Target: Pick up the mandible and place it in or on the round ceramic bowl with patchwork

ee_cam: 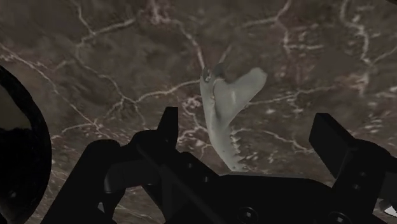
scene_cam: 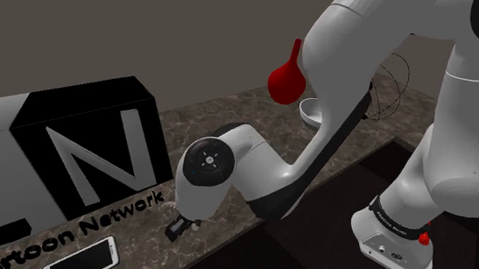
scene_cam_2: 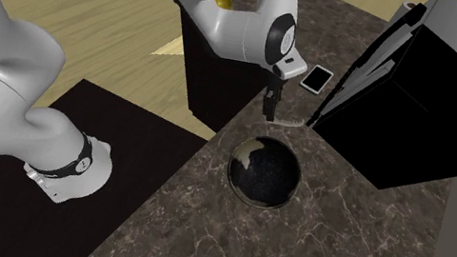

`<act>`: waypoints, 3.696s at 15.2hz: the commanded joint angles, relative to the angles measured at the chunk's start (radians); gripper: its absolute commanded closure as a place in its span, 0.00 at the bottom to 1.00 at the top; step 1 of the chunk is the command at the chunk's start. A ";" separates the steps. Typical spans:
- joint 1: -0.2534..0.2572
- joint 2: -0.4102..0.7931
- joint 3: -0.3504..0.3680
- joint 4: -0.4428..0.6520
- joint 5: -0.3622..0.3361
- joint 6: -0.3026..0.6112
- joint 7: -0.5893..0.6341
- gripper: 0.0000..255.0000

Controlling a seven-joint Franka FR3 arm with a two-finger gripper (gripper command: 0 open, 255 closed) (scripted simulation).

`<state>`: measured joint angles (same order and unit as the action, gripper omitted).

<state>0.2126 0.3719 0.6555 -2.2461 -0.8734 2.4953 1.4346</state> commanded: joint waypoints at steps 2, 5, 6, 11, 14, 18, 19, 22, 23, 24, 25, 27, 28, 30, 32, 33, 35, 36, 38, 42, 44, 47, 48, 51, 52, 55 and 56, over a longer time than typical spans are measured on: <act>0.014 0.035 -0.026 0.012 -0.042 0.012 0.026 0.00; 0.014 0.035 -0.026 0.012 -0.042 0.012 0.026 0.00; 0.014 0.035 -0.026 0.012 -0.042 0.012 0.026 0.00; 0.014 0.035 -0.026 0.012 -0.042 0.012 0.026 1.00; 0.015 0.041 -0.029 0.016 -0.046 0.012 0.027 1.00; 0.020 0.046 -0.030 0.021 -0.049 0.009 0.031 1.00; 0.013 0.035 -0.025 0.012 -0.043 0.012 0.026 1.00; -0.008 -0.003 0.002 0.004 0.007 -0.002 -0.013 1.00; -0.015 -0.016 0.012 0.001 0.024 -0.007 -0.027 1.00; -0.022 -0.029 0.021 -0.001 0.041 -0.012 -0.040 1.00; -0.029 -0.041 0.030 -0.003 0.058 -0.017 -0.054 1.00; -0.043 -0.067 0.047 -0.006 0.093 -0.027 -0.082 1.00; -0.049 -0.080 0.056 -0.007 0.111 -0.033 -0.096 1.00; -0.062 -0.105 0.072 -0.008 0.146 -0.044 -0.124 1.00; -0.075 -0.131 0.088 -0.009 0.182 -0.055 -0.153 1.00; -0.081 -0.144 0.096 -0.009 0.200 -0.061 -0.167 1.00; -0.079 -0.143 0.096 -0.008 0.199 -0.062 -0.165 1.00; -0.079 -0.143 0.095 -0.008 0.199 -0.062 -0.165 0.00; -0.182 -0.047 0.124 0.026 0.347 -0.016 -0.423 0.00; -0.262 0.111 0.152 0.092 0.420 -0.024 -0.619 0.00; -0.243 0.133 0.131 0.095 0.396 -0.007 -0.603 0.00; -0.216 0.166 0.098 0.100 0.363 0.018 -0.581 0.00; -0.210 0.173 0.091 0.101 0.356 0.023 -0.577 0.00; -0.210 0.173 0.091 0.101 0.356 0.023 -0.577 0.00; -0.210 0.173 0.091 0.101 0.356 0.023 -0.577 0.00; -0.210 0.173 0.091 0.101 0.356 0.023 -0.577 0.00; -0.210 0.172 0.092 0.101 0.356 0.023 -0.577 0.00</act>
<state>0.0023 0.5444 0.7470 -2.1451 -0.5169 2.5183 0.8580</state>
